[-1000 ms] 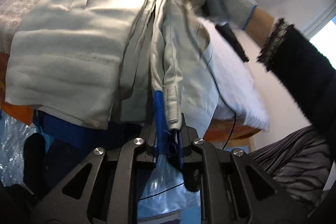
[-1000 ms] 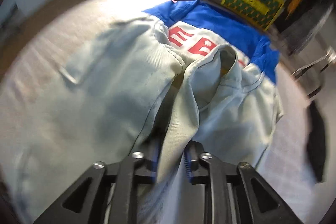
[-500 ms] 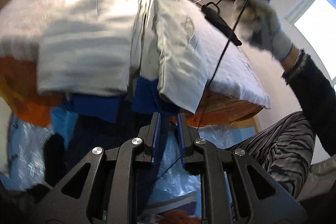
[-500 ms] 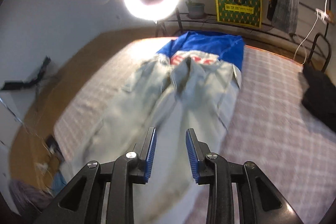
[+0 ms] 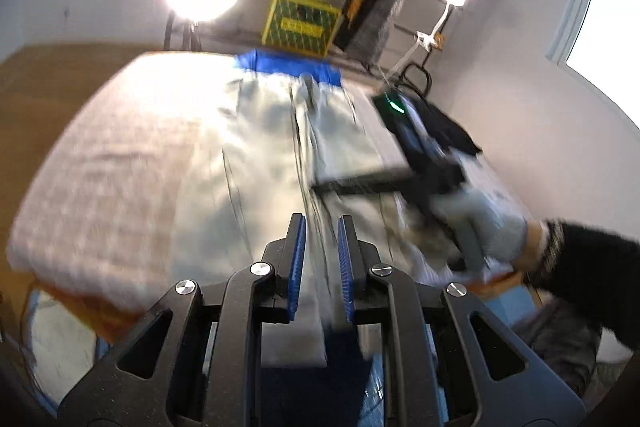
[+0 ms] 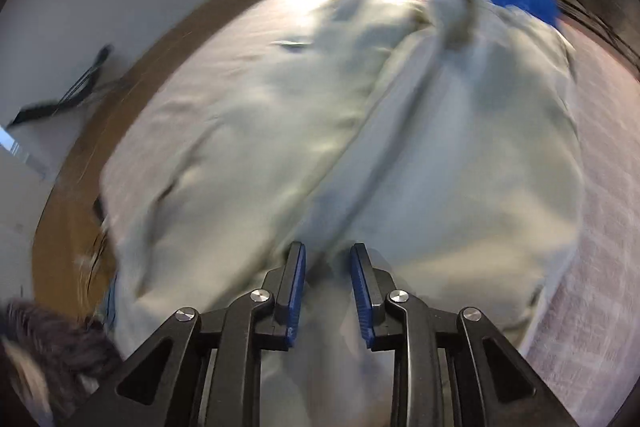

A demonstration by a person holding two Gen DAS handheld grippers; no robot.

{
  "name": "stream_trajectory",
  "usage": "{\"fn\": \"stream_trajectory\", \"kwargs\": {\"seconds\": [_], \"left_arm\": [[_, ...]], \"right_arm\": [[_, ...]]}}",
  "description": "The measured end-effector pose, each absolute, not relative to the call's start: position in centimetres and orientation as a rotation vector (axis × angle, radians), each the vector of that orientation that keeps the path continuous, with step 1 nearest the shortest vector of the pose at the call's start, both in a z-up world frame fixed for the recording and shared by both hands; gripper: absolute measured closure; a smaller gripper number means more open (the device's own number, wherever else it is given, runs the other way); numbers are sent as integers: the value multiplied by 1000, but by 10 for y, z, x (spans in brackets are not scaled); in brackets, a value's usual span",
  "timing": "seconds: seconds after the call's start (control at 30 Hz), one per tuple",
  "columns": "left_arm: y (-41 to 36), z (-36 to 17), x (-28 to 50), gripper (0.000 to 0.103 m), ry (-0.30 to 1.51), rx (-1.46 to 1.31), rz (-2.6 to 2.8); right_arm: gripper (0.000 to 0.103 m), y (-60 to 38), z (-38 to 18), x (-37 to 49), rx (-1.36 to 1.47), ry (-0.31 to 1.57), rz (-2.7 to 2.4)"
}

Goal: Fold large clothes

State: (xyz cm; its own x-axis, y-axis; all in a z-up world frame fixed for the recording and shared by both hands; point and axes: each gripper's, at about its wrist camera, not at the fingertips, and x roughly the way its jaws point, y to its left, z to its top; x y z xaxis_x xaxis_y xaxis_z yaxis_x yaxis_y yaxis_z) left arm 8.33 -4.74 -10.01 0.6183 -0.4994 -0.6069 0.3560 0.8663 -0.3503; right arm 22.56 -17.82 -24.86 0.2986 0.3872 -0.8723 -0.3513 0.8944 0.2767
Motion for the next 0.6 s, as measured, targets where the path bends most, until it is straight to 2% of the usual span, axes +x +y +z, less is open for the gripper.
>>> {"fn": "stream_trajectory", "kwargs": {"seconds": [0.1,0.23,0.4,0.6], "left_arm": [[-38,-95,103,89,727,-257,-498],[-30,-101,117,89,755,-334,-496],[-35,-100,130,89,759,-319,-480],[-32,-105,149,89,778,-338,-462]], "right_arm": [[80,-194,-225,224,119,1111,558],[79,-230,-205,245,124,1024,398],[80,-273,-202,305,171,996,170],[80,-269,-206,378,228,960,150]]}}
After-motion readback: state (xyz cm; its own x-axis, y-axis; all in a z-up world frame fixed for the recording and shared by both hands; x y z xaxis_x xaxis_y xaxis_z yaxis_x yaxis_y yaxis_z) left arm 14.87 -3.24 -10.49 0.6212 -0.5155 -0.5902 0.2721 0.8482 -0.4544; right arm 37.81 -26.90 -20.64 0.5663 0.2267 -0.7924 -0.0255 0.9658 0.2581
